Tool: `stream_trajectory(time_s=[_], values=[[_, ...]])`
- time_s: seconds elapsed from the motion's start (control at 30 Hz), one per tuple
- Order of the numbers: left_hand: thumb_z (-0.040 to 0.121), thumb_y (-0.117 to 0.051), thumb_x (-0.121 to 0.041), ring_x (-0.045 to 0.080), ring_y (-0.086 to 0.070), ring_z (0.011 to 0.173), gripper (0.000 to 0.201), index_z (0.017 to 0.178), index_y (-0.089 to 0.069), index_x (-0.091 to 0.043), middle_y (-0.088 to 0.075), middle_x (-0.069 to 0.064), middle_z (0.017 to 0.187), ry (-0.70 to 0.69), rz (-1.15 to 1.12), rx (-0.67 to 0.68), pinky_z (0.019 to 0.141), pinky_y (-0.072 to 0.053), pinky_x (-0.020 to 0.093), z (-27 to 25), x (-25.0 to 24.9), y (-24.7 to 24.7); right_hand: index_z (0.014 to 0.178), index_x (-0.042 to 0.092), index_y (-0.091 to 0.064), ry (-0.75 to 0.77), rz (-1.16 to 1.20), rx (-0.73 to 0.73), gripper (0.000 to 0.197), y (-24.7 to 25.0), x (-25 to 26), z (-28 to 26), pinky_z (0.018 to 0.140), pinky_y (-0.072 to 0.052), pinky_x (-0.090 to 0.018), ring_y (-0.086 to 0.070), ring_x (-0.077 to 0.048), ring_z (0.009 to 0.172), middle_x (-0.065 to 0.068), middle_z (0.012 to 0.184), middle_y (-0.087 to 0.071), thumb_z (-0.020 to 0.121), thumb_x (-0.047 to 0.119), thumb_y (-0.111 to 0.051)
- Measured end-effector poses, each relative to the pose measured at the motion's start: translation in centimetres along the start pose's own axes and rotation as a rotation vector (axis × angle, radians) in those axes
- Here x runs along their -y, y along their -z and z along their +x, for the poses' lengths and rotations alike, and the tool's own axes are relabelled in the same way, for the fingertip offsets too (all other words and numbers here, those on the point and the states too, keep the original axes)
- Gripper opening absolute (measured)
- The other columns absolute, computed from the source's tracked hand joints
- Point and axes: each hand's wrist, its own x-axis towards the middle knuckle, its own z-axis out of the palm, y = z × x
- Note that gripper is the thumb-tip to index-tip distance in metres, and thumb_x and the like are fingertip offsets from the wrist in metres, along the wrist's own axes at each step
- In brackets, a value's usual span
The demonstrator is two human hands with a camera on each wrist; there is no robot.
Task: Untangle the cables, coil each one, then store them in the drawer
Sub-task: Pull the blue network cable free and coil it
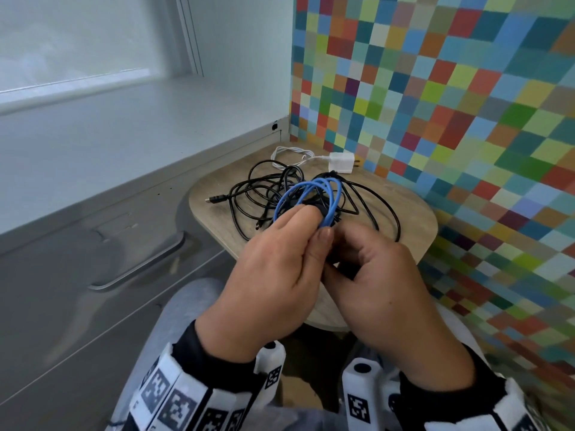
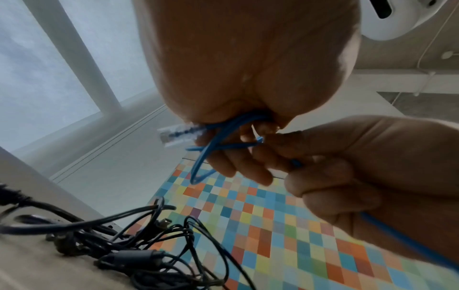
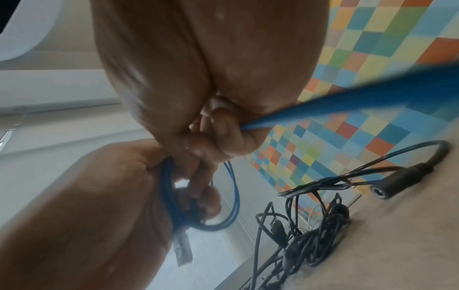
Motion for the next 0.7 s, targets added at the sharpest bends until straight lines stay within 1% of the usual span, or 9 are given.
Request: stream_trajectory(time_s=[0.1,0.2,0.3,0.37,0.4,0.47,0.53,0.63,0.7], values=[[0.105,-0.038,-0.032,0.014,-0.046,0.059,0.027,0.081,-0.041,-0.019,-0.045,-0.009,0.067,-0.002,0.063,-0.006,0.051,-0.038,0.036,0.0,0.3,-0.2,0.085,0.025,-0.058,-0.083,0.067,-0.039,0.018,0.0,0.3,0.0,0.058,-0.055,-0.027,-0.069,-0.009,0.062,0.007,0.071,-0.075,0.092,0.024,-0.074],[0.106,-0.040,-0.028,0.015,-0.044,0.049,0.026,0.081,-0.042,-0.021,-0.046,-0.006,0.059,0.053,-0.030,-0.095,0.043,-0.036,0.030,-0.1,0.6,0.1,0.086,0.028,-0.061,-0.153,0.082,0.066,0.017,0.2,0.9,0.0,0.062,-0.060,-0.037,-0.072,-0.016,0.063,0.008,0.072,-0.077,0.089,0.026,-0.078],[0.105,-0.041,-0.030,0.012,-0.044,0.049,0.031,0.075,-0.044,-0.025,-0.049,-0.002,0.058,0.220,-0.171,-0.245,0.047,-0.037,0.024,0.2,1.4,1.4,0.091,0.035,-0.074,-0.147,0.051,0.093,0.008,1.3,0.6,-0.1,0.068,-0.060,-0.049,-0.070,-0.025,0.066,0.008,0.072,-0.076,0.085,0.033,-0.079],[0.106,-0.037,-0.027,0.012,-0.041,0.048,0.035,0.074,-0.044,-0.018,-0.052,0.000,0.058,0.343,-0.336,-0.320,0.047,-0.035,0.026,0.5,2.2,2.7,0.090,0.037,-0.080,-0.107,0.059,0.035,0.009,2.4,0.1,-0.2,0.066,-0.060,-0.049,-0.068,-0.025,0.065,0.007,0.072,-0.076,0.082,0.039,-0.076],[0.108,-0.036,-0.024,0.013,-0.039,0.046,0.035,0.074,-0.043,-0.015,-0.054,0.002,0.057,0.388,-0.430,-0.318,0.044,-0.033,0.026,0.6,2.5,3.2,0.088,0.036,-0.082,-0.081,0.062,-0.009,0.011,2.8,-0.1,-0.2,0.064,-0.060,-0.042,-0.068,-0.019,0.064,0.008,0.072,-0.076,0.081,0.040,-0.074],[0.105,-0.037,-0.024,0.016,-0.037,0.044,0.033,0.074,-0.043,-0.013,-0.058,0.007,0.055,0.419,-0.536,-0.221,0.041,-0.029,0.026,0.6,2.6,3.6,0.086,0.035,-0.082,-0.017,0.050,-0.078,0.011,3.1,-0.1,-0.2,0.059,-0.056,-0.022,-0.069,-0.009,0.065,0.014,0.072,-0.075,0.079,0.037,-0.074],[0.101,-0.040,-0.028,0.022,-0.039,0.043,0.031,0.074,-0.046,-0.013,-0.063,0.011,0.057,0.391,-0.509,-0.045,0.041,-0.030,0.031,0.3,2.3,3.3,0.085,0.033,-0.081,0.028,-0.015,-0.121,0.005,3.0,0.3,-0.1,0.061,-0.050,-0.013,-0.069,-0.005,0.069,0.018,0.076,-0.075,0.081,0.034,-0.077],[0.100,-0.041,-0.034,0.027,-0.053,0.048,0.032,0.074,-0.049,-0.017,-0.065,0.010,0.059,0.365,-0.408,0.170,0.051,-0.045,0.040,0.0,1.7,2.9,0.085,0.032,-0.081,0.110,-0.155,-0.129,0.004,2.7,0.6,-0.1,0.063,-0.052,-0.016,-0.070,-0.007,0.075,0.017,0.079,-0.073,0.085,0.027,-0.081],[0.099,-0.042,-0.037,0.022,-0.053,0.050,0.032,0.072,-0.049,-0.022,-0.061,0.004,0.056,0.355,-0.390,0.240,0.055,-0.045,0.038,-0.1,1.3,2.4,0.085,0.033,-0.080,0.154,-0.253,-0.081,0.004,2.2,0.8,-0.2,0.062,-0.054,-0.023,-0.069,-0.008,0.075,0.017,0.076,-0.070,0.087,0.029,-0.079]])
